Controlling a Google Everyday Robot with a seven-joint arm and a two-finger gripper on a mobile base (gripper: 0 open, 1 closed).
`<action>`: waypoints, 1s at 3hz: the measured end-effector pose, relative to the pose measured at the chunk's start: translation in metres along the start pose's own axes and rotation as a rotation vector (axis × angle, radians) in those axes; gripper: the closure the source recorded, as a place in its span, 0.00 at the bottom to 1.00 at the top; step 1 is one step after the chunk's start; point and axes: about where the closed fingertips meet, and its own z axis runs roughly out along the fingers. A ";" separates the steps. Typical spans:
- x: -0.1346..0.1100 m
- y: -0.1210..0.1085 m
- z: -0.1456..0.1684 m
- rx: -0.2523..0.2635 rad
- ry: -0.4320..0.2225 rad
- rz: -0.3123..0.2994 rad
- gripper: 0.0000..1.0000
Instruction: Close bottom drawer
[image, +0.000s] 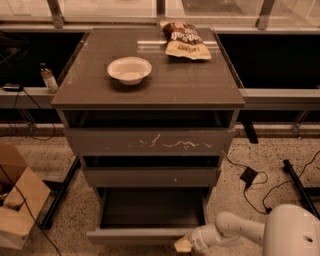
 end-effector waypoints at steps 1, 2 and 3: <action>0.000 0.000 0.000 0.000 0.000 0.000 1.00; -0.017 -0.016 0.003 0.000 -0.019 -0.013 1.00; -0.017 -0.014 0.003 0.000 -0.020 -0.014 1.00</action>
Offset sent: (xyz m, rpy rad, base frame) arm 0.2243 0.0160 -0.0316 0.1083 -0.1893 -0.0319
